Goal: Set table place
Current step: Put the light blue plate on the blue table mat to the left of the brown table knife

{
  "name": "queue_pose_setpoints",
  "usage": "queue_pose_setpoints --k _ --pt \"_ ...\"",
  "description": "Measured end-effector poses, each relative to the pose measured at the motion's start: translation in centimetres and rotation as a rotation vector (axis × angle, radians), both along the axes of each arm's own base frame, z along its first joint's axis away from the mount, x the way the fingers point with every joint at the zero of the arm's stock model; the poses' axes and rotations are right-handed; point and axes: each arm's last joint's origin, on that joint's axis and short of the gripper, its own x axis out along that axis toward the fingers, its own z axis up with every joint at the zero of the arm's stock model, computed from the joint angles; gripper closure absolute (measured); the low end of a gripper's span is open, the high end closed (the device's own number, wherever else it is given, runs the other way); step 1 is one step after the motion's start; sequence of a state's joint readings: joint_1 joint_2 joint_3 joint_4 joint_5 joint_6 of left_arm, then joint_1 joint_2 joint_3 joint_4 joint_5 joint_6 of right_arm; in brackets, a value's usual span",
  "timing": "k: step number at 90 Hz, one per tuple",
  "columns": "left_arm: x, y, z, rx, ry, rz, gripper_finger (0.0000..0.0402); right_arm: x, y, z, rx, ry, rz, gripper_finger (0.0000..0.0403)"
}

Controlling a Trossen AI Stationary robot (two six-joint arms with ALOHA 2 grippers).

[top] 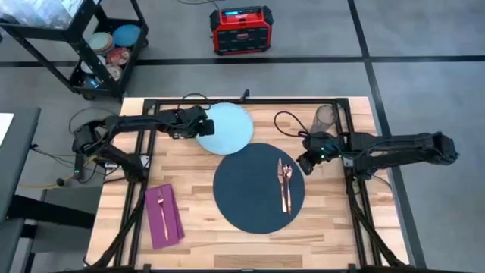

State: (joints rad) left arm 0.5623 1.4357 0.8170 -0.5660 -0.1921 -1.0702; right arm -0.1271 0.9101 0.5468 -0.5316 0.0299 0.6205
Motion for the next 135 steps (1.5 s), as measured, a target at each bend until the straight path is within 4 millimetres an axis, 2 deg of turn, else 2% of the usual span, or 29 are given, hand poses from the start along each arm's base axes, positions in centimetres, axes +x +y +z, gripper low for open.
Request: queue_pose_setpoints --k 8,17,32,44,56,69,77,87,98,109,118,128,135 --pt "-0.8 0.2 -0.4 -0.036 0.057 0.022 0.0225 0.1 0.3 0.1 0.0 -0.012 0.021 0.0274" --pt "-0.9 0.6 -0.4 -0.029 0.041 0.001 0.0213 0.2 0.7 0.1 0.005 -0.012 0.037 0.0253" --pt "-1.0 1.4 -0.2 -0.023 0.007 -0.022 0.0224 0.1 0.7 0.0 0.026 -0.009 0.005 0.0241" --pt "-1.3 2.0 -1.4 -0.084 0.049 -0.014 0.0238 0.0 0.7 -0.1 0.038 0.004 -0.007 0.0243" --pt "-0.2 2.3 -3.5 -0.157 0.032 -0.031 0.0243 -0.1 0.7 -0.1 0.04 0.012 -0.01 0.0244" --pt "1.6 2.6 -4.8 -0.153 -0.053 -0.063 0.0246 -0.1 0.7 -0.1 0.055 0.008 -0.03 0.0244" --pt "2.5 2.5 -5.3 -0.132 -0.075 -0.08 0.028 -0.1 0.7 -0.1 0.069 0.007 -0.049 0.0246" --pt "3.8 2.0 -5.9 -0.069 -0.092 -0.077 0.0376 -0.1 0.6 -0.1 0.063 0.004 -0.077 0.0264" --pt "4.9 1.8 -6.3 -0.029 -0.146 -0.079 0.0396 -0.1 0.5 -0.1 0.039 0.003 -0.096 0.0309" --pt "5.5 1.2 -5.2 0.007 -0.199 -0.096 0.0399 -0.1 0.5 -0.1 0.028 0.004 -0.083 0.0355" --pt "5.4 -0.1 -2.9 0.033 -0.247 -0.147 0.0401 -0.2 0.6 -0.1 0.024 0.015 -0.075 0.0382" --pt "5.5 -2.6 0.6 0.08 -0.342 -0.214 0.0401 -0.4 0.6 -0.3 0.026 0.045 -0.075 0.0399" --pt "5.8 -5.4 2.1 0.079 -0.4 -0.259 0.0401 -0.6 0.6 -0.4 0.024 0.069 -0.068 0.0401"
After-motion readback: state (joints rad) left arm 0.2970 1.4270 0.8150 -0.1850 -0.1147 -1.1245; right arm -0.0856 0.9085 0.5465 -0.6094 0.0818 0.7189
